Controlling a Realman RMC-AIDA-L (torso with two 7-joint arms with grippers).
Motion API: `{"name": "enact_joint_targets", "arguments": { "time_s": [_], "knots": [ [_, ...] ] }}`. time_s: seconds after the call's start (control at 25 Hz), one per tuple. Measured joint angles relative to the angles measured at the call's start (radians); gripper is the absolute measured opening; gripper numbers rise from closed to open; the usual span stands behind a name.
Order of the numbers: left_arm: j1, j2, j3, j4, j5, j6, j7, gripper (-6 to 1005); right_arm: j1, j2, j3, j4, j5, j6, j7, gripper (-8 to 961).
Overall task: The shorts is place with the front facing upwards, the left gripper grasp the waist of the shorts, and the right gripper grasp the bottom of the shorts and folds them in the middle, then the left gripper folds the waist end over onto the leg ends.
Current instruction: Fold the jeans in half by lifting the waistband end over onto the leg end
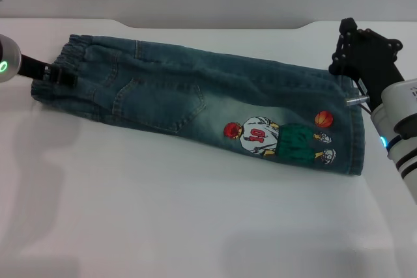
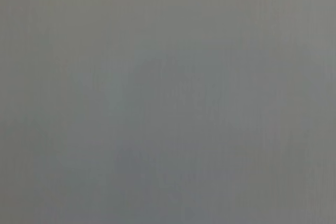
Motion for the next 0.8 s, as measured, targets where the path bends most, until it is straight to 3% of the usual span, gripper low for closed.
{"name": "enact_joint_targets", "arguments": {
  "time_s": [0.48, 0.8],
  "knots": [
    [-0.033, 0.013, -0.004, 0.113, 0.000, 0.051, 0.000, 797, 0.007, -0.002, 0.000, -0.012, 0.000, 0.026, 0.000, -2],
    [-0.037, 0.015, -0.004, 0.125, 0.000, 0.064, 0.000, 796, 0.007, -0.002, 0.000, -0.016, 0.000, 0.031, 0.004, -2]
  ]
}}
